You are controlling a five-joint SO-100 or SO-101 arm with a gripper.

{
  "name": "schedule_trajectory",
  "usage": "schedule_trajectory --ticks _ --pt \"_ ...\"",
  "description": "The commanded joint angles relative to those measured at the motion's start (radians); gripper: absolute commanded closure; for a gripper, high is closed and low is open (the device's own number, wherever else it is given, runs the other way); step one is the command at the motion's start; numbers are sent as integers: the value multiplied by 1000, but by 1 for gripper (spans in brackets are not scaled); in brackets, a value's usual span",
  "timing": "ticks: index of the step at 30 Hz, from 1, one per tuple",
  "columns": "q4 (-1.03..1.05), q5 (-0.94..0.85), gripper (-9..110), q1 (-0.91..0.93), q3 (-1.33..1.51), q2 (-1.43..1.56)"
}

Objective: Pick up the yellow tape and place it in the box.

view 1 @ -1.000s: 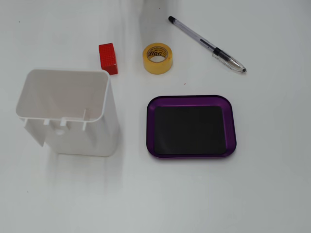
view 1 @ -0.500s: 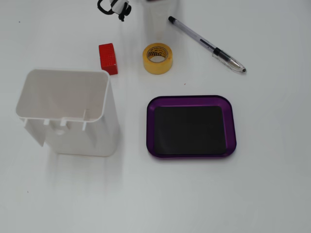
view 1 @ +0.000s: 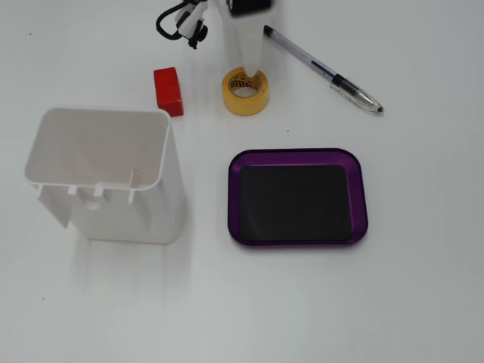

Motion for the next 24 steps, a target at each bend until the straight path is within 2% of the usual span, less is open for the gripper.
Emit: schedule_trajectory --ticks 1,9,12,15,24 --pt "-83 -6 92 2 60 -2" --pt "-152 -5 93 2 132 -2" --pt "-150 -9 102 0 132 0" --pt "-141 -2 102 -9 133 11" --pt "115 2 102 -17 -43 129"
